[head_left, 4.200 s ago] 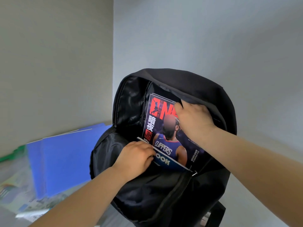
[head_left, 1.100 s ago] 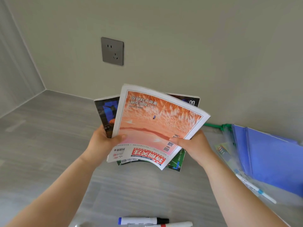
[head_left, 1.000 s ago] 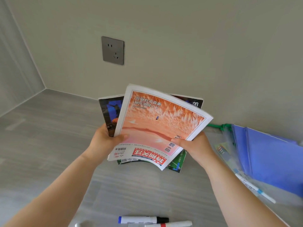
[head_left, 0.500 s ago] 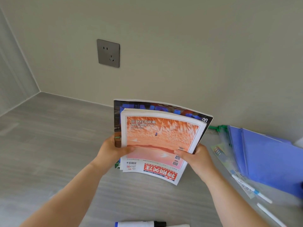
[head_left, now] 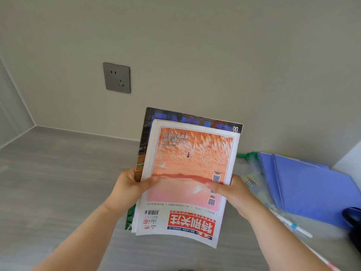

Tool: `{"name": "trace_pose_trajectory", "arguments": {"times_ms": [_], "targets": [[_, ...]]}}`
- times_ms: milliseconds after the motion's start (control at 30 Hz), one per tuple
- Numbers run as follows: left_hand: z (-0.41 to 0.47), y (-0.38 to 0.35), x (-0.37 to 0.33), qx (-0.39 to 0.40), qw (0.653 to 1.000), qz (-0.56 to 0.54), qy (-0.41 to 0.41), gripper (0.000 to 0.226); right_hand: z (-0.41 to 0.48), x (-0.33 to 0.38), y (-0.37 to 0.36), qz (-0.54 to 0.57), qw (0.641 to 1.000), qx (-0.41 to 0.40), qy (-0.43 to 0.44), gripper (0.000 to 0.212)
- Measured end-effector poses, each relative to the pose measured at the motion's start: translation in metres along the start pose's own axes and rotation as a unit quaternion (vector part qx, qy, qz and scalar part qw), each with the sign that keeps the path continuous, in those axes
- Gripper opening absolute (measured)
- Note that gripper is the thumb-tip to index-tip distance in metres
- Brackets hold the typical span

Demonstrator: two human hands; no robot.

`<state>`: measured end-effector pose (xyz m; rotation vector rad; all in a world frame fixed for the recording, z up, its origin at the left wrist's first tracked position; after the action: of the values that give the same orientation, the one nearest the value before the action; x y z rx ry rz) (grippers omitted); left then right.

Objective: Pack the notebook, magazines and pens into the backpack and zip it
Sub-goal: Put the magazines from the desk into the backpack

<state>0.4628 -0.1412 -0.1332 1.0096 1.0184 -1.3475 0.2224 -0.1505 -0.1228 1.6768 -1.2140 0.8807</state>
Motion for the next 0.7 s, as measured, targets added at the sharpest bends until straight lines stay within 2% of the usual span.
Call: {"name": "trace_pose_trajectory", "arguments": {"times_ms": [33, 100, 167, 267, 333, 400, 500, 567, 700], "targets": [[-0.001, -0.003, -0.007, 0.002, 1.000, -0.015, -0.014, 0.027, -0.007, 0.010, 0.008, -0.010, 1.000, 0.001, 0.009, 0.028], [-0.004, -0.009, -0.022, 0.009, 0.998, -0.043, -0.038, 0.026, -0.026, 0.034, 0.031, -0.015, 0.999, -0.024, 0.039, 0.054], [-0.008, -0.016, -0.035, 0.014, 0.997, -0.053, -0.061, 0.026, -0.049, 0.064, 0.058, -0.058, 0.986, -0.125, 0.094, 0.085], [-0.013, -0.031, -0.050, 0.027, 0.995, -0.055, -0.085, 0.028, -0.091, 0.114, 0.086, -0.179, 0.935, -0.241, 0.188, 0.102], [-0.016, -0.043, -0.057, 0.047, 0.994, -0.054, -0.087, 0.031, -0.112, 0.144, 0.093, -0.300, 0.902, -0.233, 0.203, 0.105], [-0.021, -0.058, -0.061, 0.068, 0.992, -0.051, -0.089, 0.034, -0.123, 0.164, 0.092, -0.440, 0.869, -0.177, 0.139, 0.095], [-0.028, -0.082, -0.066, 0.085, 0.990, -0.047, -0.099, 0.034, -0.130, 0.171, 0.093, -0.566, 0.818, -0.099, 0.023, 0.038], [-0.030, -0.098, -0.068, 0.090, 0.990, -0.048, -0.102, 0.032, -0.132, 0.168, 0.105, -0.565, 0.821, -0.078, -0.008, 0.027], [-0.033, -0.133, -0.075, 0.090, 0.988, -0.055, -0.111, 0.030, -0.147, 0.155, 0.149, -0.508, 0.858, -0.065, -0.042, 0.019]]}}
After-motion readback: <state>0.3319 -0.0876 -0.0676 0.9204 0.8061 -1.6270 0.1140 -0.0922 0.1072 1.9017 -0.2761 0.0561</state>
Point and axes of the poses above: each hand's wrist, its own z-axis towards the middle knuckle, its own y-axis out of the back of the hand, x = y × z, the point moved 2 cm from there along z, towards the middle knuckle, and after that the axes turned 14 degrees about -y, right-handed, at the moved point
